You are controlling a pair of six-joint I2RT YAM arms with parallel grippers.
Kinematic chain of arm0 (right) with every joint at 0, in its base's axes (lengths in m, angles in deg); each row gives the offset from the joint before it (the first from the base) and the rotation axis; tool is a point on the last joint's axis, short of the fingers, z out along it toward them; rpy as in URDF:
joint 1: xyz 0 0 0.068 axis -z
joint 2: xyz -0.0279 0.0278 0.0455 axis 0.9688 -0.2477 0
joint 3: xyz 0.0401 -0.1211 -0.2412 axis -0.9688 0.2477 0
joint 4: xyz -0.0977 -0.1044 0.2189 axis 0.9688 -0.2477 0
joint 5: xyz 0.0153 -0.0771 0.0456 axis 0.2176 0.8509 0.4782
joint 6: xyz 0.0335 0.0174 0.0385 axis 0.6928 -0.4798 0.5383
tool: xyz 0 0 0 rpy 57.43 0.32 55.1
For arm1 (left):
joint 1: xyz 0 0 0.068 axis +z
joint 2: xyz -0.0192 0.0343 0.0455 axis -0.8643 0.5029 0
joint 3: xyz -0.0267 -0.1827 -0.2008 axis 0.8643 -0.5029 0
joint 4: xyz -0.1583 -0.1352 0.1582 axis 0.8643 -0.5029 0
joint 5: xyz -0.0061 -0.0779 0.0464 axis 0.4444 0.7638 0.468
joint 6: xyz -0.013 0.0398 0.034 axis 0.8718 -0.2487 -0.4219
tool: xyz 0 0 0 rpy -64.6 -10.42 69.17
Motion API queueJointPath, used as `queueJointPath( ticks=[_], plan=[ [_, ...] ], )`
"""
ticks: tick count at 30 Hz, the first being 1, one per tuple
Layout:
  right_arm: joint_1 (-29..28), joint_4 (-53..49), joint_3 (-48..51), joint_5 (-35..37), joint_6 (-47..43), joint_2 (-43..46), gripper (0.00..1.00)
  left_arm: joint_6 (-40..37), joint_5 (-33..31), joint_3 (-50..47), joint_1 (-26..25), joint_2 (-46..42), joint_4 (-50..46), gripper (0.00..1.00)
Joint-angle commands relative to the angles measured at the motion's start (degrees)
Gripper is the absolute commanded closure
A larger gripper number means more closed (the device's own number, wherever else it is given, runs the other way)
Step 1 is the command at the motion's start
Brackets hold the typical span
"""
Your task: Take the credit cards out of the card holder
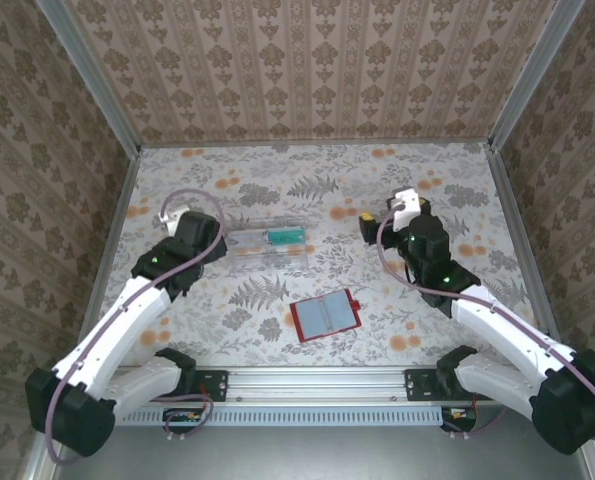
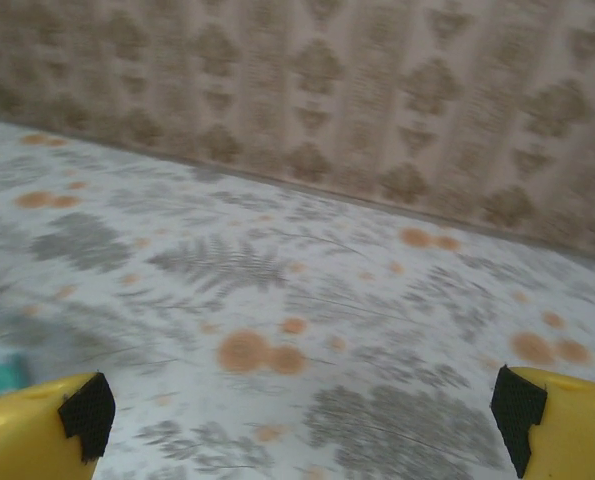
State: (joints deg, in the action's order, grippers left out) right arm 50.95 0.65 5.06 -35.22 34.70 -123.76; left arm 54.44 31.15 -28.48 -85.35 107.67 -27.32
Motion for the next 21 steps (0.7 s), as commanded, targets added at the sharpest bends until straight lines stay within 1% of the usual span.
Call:
queueJointPath(
  ticks=[1,4,6,7,9,13,15,17,19,21],
  plan=[
    [5.5,1.9,2.8,9.8,7.1,-2.2,0.0,-8.7,-4.2,1.5,8.1,3.4,5.5,0.0],
    [12.9,5.1,6.8,10.5,12.9,-4.6,0.0,-9.9,-8.0,1.6,14.4,6.7,8.2,0.0],
    [16.1,7.7,8.6,11.0,15.1,-5.9,0.0,-13.2,-9.1,-0.3,16.3,8.2,13.7,0.0],
    [17.1,8.1,8.5,10.5,14.2,-6.5,0.0,-14.0,-9.1,-1.4,17.2,9.1,16.1,0.0],
    [17.8,9.6,8.1,10.5,12.8,-8.5,0.0,-16.9,-7.2,-3.8,18.3,11.2,21.5,0.0],
    [19.0,12.8,7.3,10.6,10.2,-13.9,0.0,-20.2,-5.8,-8.7,19.8,15.4,32.5,0.0],
    [19.2,16.7,7.4,9.4,8.0,-17.4,0.0,-22.6,-2.3,-11.6,19.7,16.7,39.5,0.0],
    [19.2,20.0,7.4,8.0,5.8,-20.5,0.0,-25.5,-0.1,-14.9,19.1,17.4,49.1,0.0],
    [19.5,25.5,8.2,6.8,4.5,-24.5,0.0,-27.6,0.4,-18.9,19.0,18.6,59.0,0.0],
    [20.1,32.6,10.4,2.6,3.3,-27.4,0.0,-31.0,1.0,-22.2,18.9,20.4,68.0,0.0]
  ],
)
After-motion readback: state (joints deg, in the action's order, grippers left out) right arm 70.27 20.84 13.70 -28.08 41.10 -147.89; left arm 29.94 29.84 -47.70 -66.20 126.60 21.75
